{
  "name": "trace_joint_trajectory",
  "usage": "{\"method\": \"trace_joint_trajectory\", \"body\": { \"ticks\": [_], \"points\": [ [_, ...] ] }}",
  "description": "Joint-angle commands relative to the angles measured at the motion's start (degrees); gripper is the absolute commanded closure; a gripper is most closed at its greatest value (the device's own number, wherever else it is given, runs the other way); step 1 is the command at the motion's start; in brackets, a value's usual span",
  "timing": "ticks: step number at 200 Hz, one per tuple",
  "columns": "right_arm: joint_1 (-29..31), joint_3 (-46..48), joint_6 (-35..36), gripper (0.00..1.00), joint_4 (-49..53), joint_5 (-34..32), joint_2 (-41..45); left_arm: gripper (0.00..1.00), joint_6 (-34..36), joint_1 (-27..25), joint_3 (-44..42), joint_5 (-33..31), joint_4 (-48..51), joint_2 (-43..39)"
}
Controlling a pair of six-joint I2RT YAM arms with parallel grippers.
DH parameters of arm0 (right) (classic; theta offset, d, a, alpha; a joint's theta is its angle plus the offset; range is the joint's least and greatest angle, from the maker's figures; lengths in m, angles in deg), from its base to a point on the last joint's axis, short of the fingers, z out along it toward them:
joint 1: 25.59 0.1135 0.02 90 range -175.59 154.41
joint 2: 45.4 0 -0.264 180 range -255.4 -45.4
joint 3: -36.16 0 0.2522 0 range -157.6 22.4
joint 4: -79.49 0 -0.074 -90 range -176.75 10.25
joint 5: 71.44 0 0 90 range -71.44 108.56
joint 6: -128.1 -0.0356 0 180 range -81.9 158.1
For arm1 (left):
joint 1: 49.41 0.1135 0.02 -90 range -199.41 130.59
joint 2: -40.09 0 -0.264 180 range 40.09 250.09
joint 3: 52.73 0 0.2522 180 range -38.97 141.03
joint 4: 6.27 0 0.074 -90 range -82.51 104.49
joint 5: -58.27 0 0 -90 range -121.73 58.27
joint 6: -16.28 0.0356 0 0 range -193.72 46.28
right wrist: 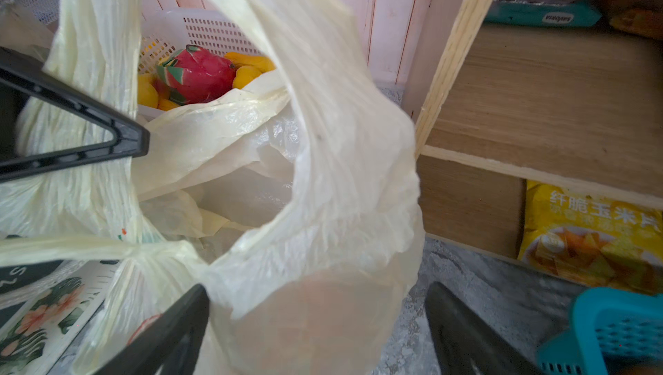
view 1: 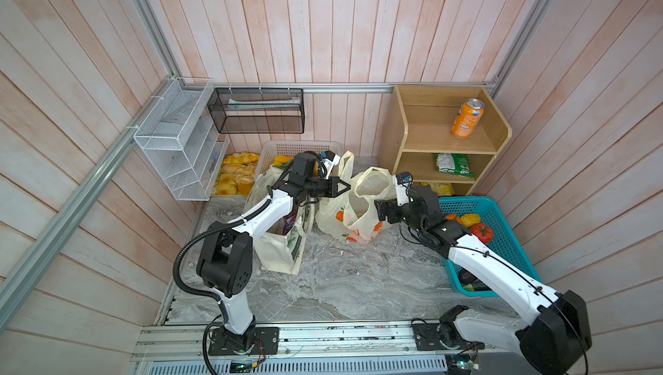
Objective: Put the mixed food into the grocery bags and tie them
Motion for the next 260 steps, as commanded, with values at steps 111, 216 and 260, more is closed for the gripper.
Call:
{"method": "trace_joint_trajectory", "body": {
  "ticks": [111, 216, 260],
  "points": [
    [-0.6, 0.4, -3.9, 1.0, 0.6, 16.0, 5.3, 1.0, -0.7, -0.9, -3.1, 3.4, -1.5, -1.8],
    [-0.1, 14.2, -20.2, 0.55, 10.4, 12.1, 26.4, 1.0, -8.3, -3.1, -6.0, 2.1, -4.3, -5.7],
    [3.5, 13.1, -19.2, 0.02, 13.3, 5.9, 27.5, 1.0, -8.1, -3.1, -3.9, 1.6, -3.4, -3.7]
  ]
}}
